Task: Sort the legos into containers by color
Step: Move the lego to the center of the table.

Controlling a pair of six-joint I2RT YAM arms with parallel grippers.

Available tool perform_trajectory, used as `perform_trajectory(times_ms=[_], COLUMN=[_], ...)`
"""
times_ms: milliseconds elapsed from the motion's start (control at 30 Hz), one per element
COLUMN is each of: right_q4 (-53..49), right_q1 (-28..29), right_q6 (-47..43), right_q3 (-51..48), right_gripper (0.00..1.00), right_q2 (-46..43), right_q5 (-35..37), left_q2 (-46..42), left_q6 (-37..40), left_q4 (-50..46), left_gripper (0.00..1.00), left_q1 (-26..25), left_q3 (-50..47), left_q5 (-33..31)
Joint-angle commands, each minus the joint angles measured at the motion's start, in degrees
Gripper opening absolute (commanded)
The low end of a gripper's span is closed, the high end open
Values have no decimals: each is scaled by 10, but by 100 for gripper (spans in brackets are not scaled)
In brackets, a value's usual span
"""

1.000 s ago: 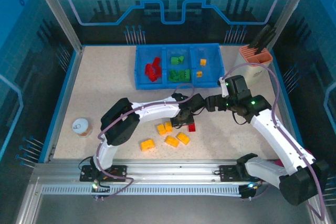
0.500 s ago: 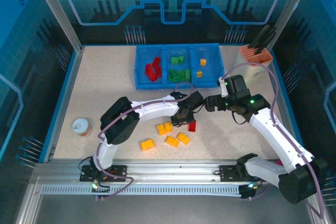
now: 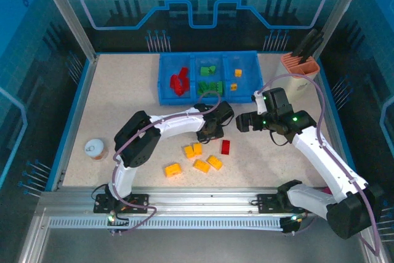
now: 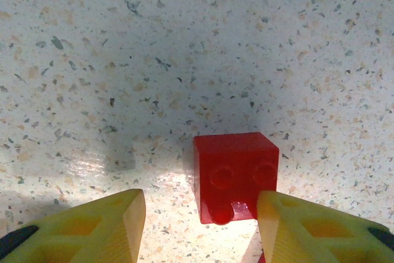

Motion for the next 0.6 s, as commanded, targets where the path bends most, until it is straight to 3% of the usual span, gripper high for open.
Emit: perform_trajectory(times_ms=[0, 567], right_q4=[2, 5], right_q1=[5, 5], right_q6=[1, -4], right_q3=[-8, -13], right_gripper=[100, 100], right_q2=[-1, -15], right_q5=[-14, -4], left_q2=[-7, -25], left_q6=[19, 73], left_q4=[-23, 32], left_gripper=[52, 53], left_q1=[1, -1], left_q3=[4, 10], left_q5=[-6, 31])
